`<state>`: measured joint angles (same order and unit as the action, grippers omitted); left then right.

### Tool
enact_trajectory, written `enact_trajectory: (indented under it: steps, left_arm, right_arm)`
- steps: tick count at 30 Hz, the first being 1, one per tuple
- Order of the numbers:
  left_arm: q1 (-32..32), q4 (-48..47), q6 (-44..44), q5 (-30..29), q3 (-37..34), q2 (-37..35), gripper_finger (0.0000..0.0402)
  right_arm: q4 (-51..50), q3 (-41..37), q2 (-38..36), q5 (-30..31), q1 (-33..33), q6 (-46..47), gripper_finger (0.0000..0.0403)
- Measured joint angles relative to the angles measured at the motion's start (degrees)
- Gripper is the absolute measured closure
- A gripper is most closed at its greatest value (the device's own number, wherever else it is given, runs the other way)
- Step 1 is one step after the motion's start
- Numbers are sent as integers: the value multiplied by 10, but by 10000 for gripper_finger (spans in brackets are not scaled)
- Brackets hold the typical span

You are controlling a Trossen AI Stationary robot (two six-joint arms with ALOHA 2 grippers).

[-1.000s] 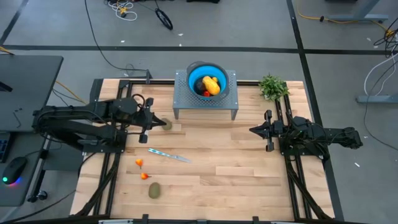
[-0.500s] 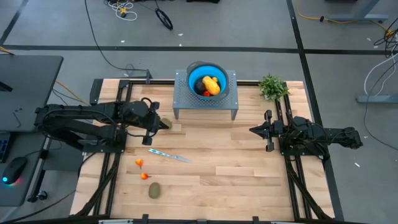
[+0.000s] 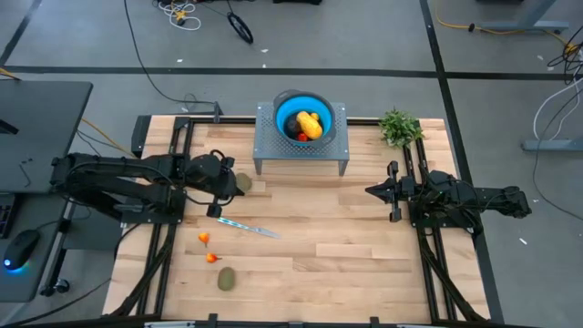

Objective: Pick & Place Fruit
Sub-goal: Put the top kiwi into the blue bin

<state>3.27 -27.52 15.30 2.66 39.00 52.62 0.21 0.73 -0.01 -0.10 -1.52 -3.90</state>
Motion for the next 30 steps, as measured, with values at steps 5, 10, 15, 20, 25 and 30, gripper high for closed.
enact_trajectory:
  steps: [5, 10, 15, 20, 25, 30]
  left_arm:
    - [5, -20, 8, -5, 0, 0, 399]
    - [34, -24, 24, -33, -20, 0, 381]
    - [58, -23, 48, -33, -39, 0, 368]
    - [81, -27, 69, -33, -49, 0, 372]
    - [97, -25, 79, -30, -49, 0, 384]
    - [108, -26, 98, -27, -49, 0, 390]
  right_arm:
    - [0, 0, 0, 0, 0, 0, 396]
    - [0, 0, 0, 0, 0, 0, 396]
    - [0, 0, 0, 0, 0, 0, 396]
    - [0, 0, 0, 0, 0, 0, 396]
    - [0, 0, 0, 0, 0, 0, 396]
    - [0, 0, 0, 0, 0, 0, 396]
